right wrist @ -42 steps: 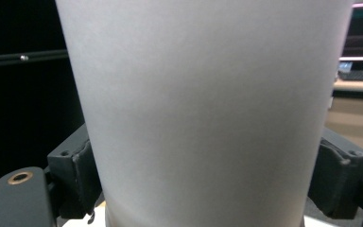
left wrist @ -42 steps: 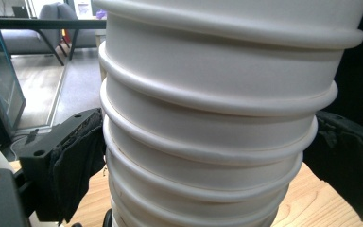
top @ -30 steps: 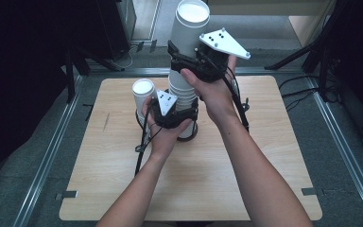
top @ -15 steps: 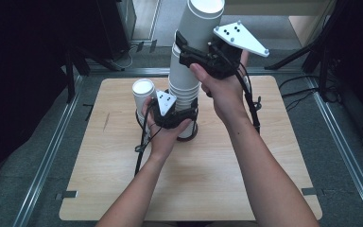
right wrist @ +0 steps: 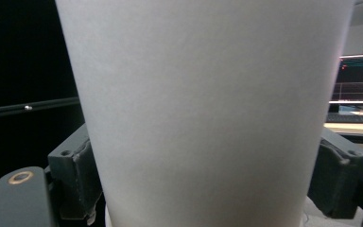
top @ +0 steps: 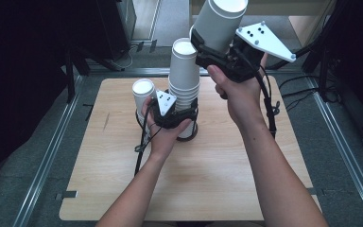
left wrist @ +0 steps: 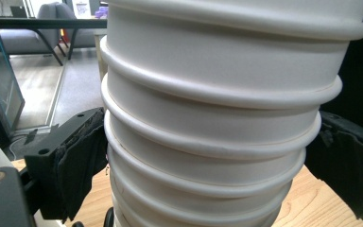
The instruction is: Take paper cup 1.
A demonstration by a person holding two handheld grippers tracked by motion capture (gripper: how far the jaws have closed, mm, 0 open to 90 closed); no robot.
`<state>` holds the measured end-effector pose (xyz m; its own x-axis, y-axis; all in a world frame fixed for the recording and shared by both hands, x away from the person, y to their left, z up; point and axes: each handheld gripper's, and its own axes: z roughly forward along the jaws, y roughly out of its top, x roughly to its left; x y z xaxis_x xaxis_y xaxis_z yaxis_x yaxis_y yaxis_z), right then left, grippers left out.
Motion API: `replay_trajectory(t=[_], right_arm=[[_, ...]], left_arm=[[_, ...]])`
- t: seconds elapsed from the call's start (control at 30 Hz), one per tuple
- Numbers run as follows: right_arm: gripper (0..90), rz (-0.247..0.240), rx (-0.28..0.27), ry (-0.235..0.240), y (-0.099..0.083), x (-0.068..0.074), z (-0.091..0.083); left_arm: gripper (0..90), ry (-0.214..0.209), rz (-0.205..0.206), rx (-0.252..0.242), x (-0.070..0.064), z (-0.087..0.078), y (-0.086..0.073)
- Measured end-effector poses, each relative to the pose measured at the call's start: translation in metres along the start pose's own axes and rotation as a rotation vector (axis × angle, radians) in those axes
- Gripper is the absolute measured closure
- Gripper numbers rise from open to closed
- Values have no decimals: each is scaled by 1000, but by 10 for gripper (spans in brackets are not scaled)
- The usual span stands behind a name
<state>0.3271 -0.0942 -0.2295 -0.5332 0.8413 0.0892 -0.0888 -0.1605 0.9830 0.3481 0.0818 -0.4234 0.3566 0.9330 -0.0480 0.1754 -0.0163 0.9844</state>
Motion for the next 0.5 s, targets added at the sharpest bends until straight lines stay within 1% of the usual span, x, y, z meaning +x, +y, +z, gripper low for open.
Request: replay_trajectory(t=[0.07,0.1,0.13,0.17,0.23,0.4,0.43,0.5], right_arm=[[143,2,0,-6,-1,-3,-3],[143,-5,-1,-18,-2,-6,-7],[143,-5,-1,-18,-2,-6,-7],[143,-6,3,-25,-5,-10,-11],[143,-8,3,-27,-6,-11,-13],[142,-7,12,-40,-15,-18,-24],[141,-17,21,-44,-19,-20,-28],[141,-22,24,-49,-20,-20,-30]], left_arm=[[34,0,-2,-1,0,0,0],[34,-1,0,0,0,0,0],[34,-1,0,0,0,0,0],[34,-3,1,1,0,0,0],[35,-4,2,2,0,0,0],[37,-4,4,2,0,-1,-1],[39,-8,8,6,1,-2,-1],[39,-11,8,6,1,-3,-1]])
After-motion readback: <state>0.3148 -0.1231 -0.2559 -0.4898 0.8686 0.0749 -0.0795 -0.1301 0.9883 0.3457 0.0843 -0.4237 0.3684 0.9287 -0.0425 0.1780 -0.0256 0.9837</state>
